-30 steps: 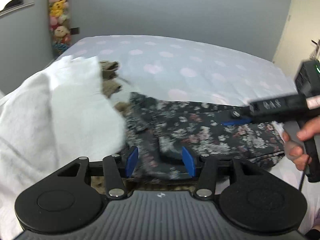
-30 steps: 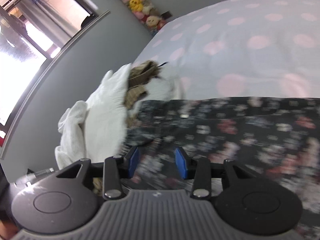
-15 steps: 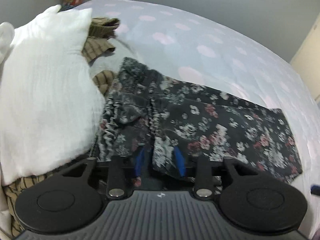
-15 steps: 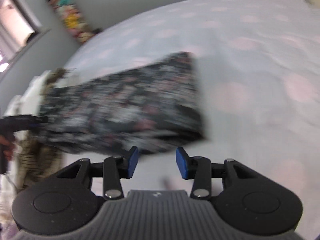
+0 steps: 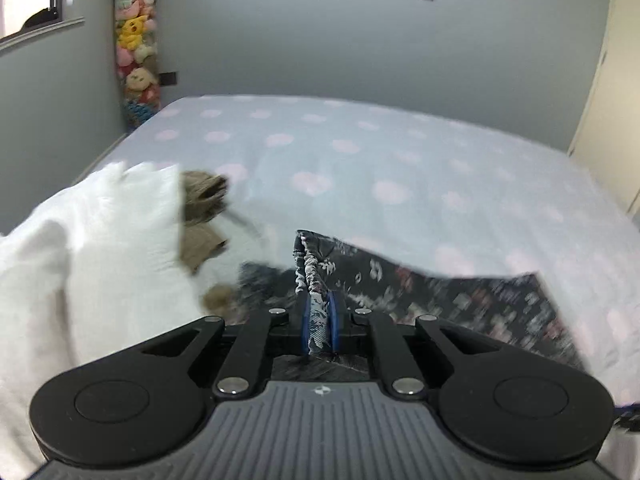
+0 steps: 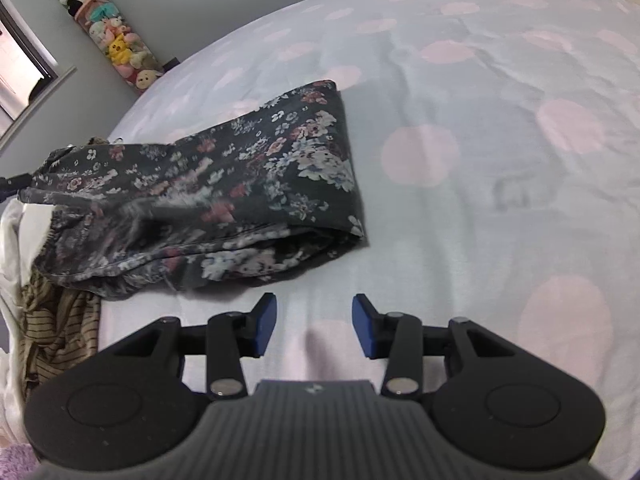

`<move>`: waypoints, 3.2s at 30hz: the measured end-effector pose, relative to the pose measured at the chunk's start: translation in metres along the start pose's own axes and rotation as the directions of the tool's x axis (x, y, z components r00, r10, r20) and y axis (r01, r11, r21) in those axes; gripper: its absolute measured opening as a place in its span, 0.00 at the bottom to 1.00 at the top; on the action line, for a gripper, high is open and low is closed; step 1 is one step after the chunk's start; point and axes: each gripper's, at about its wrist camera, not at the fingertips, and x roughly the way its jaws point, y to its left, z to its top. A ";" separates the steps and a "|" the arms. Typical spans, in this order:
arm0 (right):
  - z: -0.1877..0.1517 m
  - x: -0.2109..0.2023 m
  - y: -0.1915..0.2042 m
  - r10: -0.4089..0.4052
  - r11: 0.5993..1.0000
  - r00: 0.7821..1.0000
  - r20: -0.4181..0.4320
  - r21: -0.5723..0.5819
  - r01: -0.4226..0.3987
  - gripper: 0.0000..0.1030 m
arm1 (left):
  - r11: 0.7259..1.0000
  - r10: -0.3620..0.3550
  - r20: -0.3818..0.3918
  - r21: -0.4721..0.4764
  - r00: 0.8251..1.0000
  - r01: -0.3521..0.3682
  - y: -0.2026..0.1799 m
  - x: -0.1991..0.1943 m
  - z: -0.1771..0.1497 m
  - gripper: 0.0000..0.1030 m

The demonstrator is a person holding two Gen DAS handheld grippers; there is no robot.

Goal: Fold clothes
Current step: 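Open the left gripper off the waistband and withdraw both grippers, then grasp the folded trousers' end with the right gripper while the left gripper grasps the waistband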

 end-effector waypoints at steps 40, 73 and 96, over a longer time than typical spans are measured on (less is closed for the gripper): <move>-0.006 -0.002 -0.003 -0.031 0.999 0.999 -0.005 -0.010 0.031 0.45 | 0.839 -0.211 -0.081 -0.526 0.974 0.138 0.077 0.057 -0.044 0.48; 0.030 0.029 -0.004 0.034 0.999 0.997 0.063 -0.026 -0.033 0.44 | 0.986 -0.032 -0.175 -0.167 0.984 0.003 0.056 0.096 -0.038 0.16; 0.152 0.152 -0.035 0.161 0.985 0.986 -0.038 0.070 -0.158 0.22 | 0.986 -0.066 -0.176 -0.160 0.982 0.038 0.062 0.100 -0.042 0.16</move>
